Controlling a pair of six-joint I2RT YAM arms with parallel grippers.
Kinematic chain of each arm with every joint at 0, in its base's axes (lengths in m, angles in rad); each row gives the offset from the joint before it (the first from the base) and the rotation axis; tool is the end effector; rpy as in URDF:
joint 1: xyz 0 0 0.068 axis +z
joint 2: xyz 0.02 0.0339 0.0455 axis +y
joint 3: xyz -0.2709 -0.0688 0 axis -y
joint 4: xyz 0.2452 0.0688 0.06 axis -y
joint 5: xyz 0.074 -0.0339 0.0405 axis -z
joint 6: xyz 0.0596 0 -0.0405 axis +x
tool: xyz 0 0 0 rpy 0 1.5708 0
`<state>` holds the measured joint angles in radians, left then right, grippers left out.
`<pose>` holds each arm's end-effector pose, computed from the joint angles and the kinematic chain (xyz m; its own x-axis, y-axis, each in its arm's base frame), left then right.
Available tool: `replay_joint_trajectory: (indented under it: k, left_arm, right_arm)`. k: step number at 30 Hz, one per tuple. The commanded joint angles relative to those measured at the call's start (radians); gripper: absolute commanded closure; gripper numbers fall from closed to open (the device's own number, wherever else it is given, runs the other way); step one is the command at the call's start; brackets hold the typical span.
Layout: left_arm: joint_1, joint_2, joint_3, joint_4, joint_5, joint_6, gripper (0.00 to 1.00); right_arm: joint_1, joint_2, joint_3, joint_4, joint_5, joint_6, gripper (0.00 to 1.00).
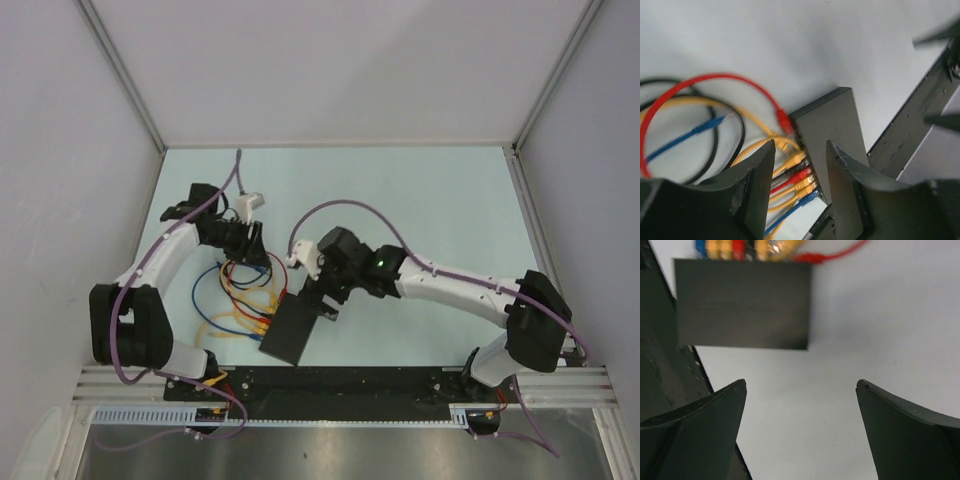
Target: Pull the plug from the switch port
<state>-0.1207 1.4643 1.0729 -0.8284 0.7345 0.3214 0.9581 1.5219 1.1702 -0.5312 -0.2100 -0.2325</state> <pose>0.2745 -0.0735 0.2338 -0.7840 0.3313 -0.5250 0.5963 0.6370 -0.4885 0.1863 0.2866 0.2537 -0.2304 -0.7197 -0.6549 -0.9550 0.2963 0.0104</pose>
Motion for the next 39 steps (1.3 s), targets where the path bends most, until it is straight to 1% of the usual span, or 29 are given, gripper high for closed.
replay_joint_trajectory:
  k: [1, 2, 3, 6, 10, 12, 15, 18, 22, 26, 29, 36, 39]
  left_arm:
    - [0.096, -0.082, -0.007, 0.153, -0.127, -0.185, 0.46]
    - [0.107, -0.099, 0.001, 0.169, -0.165, -0.197, 0.44]
    - [0.111, -0.105, 0.008, 0.184, -0.232, -0.205, 0.44]
    - [0.154, -0.134, 0.007, 0.244, -0.289, -0.255, 0.42]
    - [0.182, -0.145, 0.01, 0.275, -0.287, -0.315, 0.41]
    - [0.185, -0.159, -0.001, 0.282, -0.276, -0.338, 0.41]
    - [0.184, -0.18, -0.031, 0.324, -0.264, -0.357, 0.41]
    - [0.185, -0.183, -0.034, 0.333, -0.276, -0.355, 0.41]
    - [0.187, -0.17, -0.031, 0.334, -0.268, -0.361, 0.41]
    - [0.185, -0.159, -0.013, 0.321, -0.242, -0.37, 0.4]
    - [0.185, -0.165, -0.002, 0.313, -0.242, -0.366, 0.4]
    - [0.185, -0.164, -0.017, 0.311, -0.23, -0.354, 0.4]
    - [0.185, -0.156, -0.025, 0.31, -0.221, -0.364, 0.4]
  right_arm:
    - [0.155, 0.038, 0.002, 0.207, 0.135, 0.031, 0.03]
    - [0.175, 0.047, 0.002, 0.212, 0.129, 0.038, 0.03]
    - [0.207, 0.075, 0.003, 0.214, 0.115, 0.048, 0.04]
    - [0.24, 0.118, 0.008, 0.232, 0.101, 0.055, 0.06]
    - [0.31, 0.207, 0.035, 0.269, 0.135, 0.079, 0.07]
    - [0.327, 0.234, 0.042, 0.292, 0.177, 0.105, 0.07]
    - [0.353, 0.279, 0.045, 0.341, 0.182, 0.137, 0.06]
    - [0.384, 0.307, 0.057, 0.375, 0.182, 0.154, 0.05]
    - [0.413, 0.345, 0.095, 0.364, 0.198, 0.167, 0.0]
    - [0.421, 0.397, 0.123, 0.327, 0.306, 0.186, 0.0]
    - [0.415, 0.426, 0.128, 0.298, 0.377, 0.208, 0.03]
    - [0.34, 0.405, 0.097, 0.252, 0.382, 0.219, 0.1]
    - [0.315, 0.368, 0.059, 0.25, 0.392, 0.132, 0.11]
